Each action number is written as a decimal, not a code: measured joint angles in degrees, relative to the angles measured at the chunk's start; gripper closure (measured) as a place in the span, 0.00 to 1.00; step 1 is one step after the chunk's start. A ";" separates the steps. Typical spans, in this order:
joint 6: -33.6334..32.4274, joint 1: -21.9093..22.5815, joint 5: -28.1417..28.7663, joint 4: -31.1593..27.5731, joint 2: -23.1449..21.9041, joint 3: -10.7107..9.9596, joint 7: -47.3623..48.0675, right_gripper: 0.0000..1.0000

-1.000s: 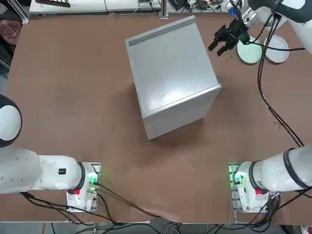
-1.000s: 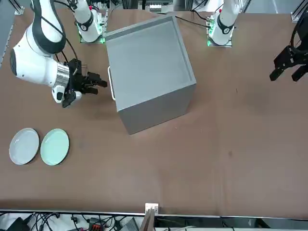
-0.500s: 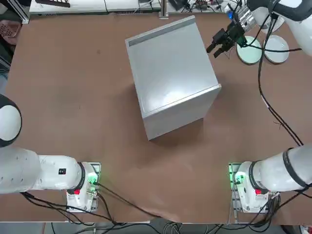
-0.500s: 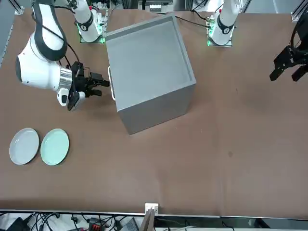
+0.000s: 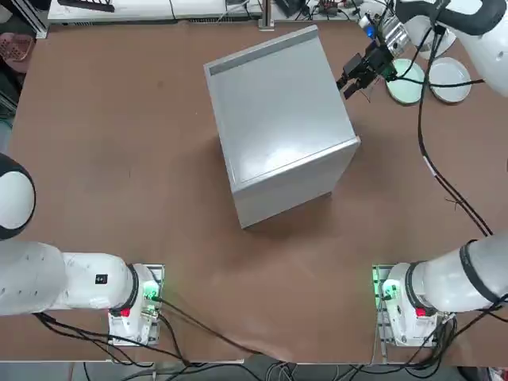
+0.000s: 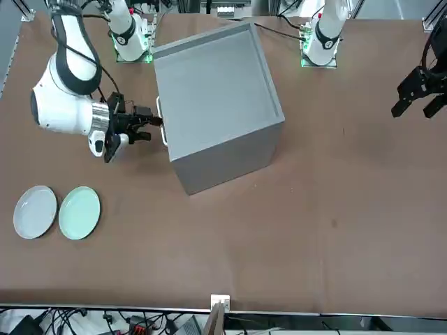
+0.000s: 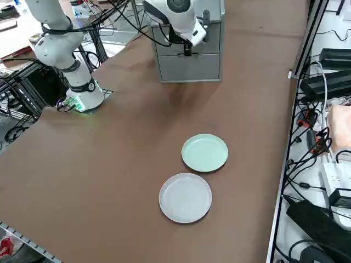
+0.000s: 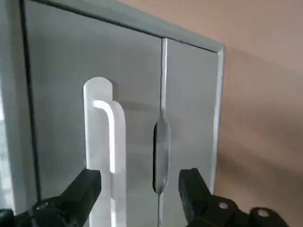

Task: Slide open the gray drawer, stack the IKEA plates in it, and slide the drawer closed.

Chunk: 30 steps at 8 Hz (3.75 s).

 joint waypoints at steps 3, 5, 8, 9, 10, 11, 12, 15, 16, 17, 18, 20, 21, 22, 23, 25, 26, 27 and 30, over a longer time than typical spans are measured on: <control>0.08 1.32 0.73 0.01 0.66 0.02 -0.04 0.00; 0.08 1.34 0.98 0.01 0.83 -0.01 -0.65 0.00; 0.23 1.34 1.47 0.02 1.59 -0.08 -2.19 0.00; 0.58 1.34 1.44 0.01 2.42 -0.09 -2.54 0.00; 0.53 1.35 1.53 0.20 2.92 -0.07 -2.84 0.00; 0.52 1.35 1.52 0.28 2.93 -0.08 -2.88 0.00; 0.52 1.35 1.52 0.28 2.95 -0.09 -2.91 0.00; 0.09 0.89 0.94 0.57 2.93 -0.41 -4.92 0.00; -0.47 0.09 0.97 0.65 2.97 -0.40 -6.70 0.00; -0.97 -1.44 0.93 0.77 3.11 -0.47 -8.82 0.00; -2.02 -3.86 0.47 0.96 3.24 -0.72 -11.01 0.00; -3.03 -7.56 -2.37 1.31 3.46 -1.24 -13.60 0.00; -3.42 -8.98 -4.41 1.47 3.70 -1.23 -15.29 0.00; -4.15 -10.48 -6.15 1.84 4.06 -1.22 -16.94 0.00; -4.60 -11.81 -7.36 2.12 4.30 -1.24 -18.02 0.00; -4.82 -13.79 -9.75 3.14 4.34 -1.21 -18.83 0.00; -5.03 -14.81 -10.64 3.71 4.49 -1.22 -19.40 0.00; -5.51 -15.72 -11.37 4.50 4.91 -1.22 -19.89 0.00; -6.90 -17.74 -14.25 7.47 6.30 -1.23 -20.44 0.00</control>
